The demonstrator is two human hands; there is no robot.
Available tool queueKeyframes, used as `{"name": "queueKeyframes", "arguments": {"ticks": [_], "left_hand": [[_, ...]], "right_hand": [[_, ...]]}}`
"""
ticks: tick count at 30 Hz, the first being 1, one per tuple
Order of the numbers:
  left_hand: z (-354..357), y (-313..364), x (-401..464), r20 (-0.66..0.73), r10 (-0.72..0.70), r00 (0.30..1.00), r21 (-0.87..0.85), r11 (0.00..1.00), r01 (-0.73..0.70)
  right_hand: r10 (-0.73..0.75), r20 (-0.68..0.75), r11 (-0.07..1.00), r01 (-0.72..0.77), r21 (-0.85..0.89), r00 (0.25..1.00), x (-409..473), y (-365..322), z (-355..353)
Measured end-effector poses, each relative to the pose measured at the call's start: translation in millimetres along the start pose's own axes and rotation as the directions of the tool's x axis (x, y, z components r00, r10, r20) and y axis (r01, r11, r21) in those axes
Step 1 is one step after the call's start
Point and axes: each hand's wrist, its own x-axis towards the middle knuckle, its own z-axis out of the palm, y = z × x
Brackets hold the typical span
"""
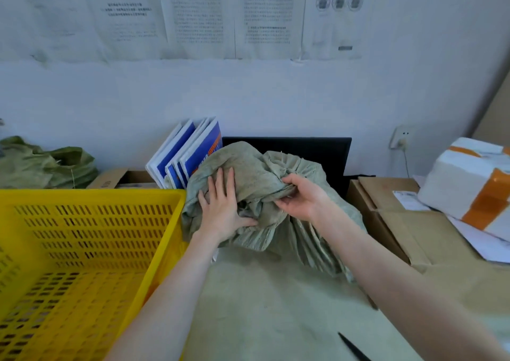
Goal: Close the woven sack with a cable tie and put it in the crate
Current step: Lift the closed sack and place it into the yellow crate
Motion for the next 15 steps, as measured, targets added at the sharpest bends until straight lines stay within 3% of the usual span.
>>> {"name": "queueKeyframes", "arguments": {"ticks": [5, 9, 12, 15], "left_hand": [[-7.3, 3.4, 30.7, 0.004, 0.009, 1.0, 0.055, 0.998, -0.009], [-10.3, 5.1, 40.4, -0.024, 0.021, 0.999, 0.082, 0.996, -0.019], [-12.6, 3.5, 43.6, -0.052, 0.024, 0.998, 0.121, 0.992, -0.018], [-16.2, 5.0, 50.1, -0.067, 0.032, 0.997, 0.16, 0.987, -0.021]], "right_hand": [[-0.072, -0.082, 0.937, 0.039, -0.348, 0.994, 4.9, -23.9, -6.0], [-0.141, -0.049, 0.759, 0.076, -0.647, 0.989, 6.0, -34.6, -16.8], [-0.202, 0.037, 0.487, 0.133, -0.863, 0.979, 0.4, -38.0, -29.2], [-0.416, 0.23, 0.064, 0.281, -0.957, 0.88, -2.8, -39.8, -56.4]]}}
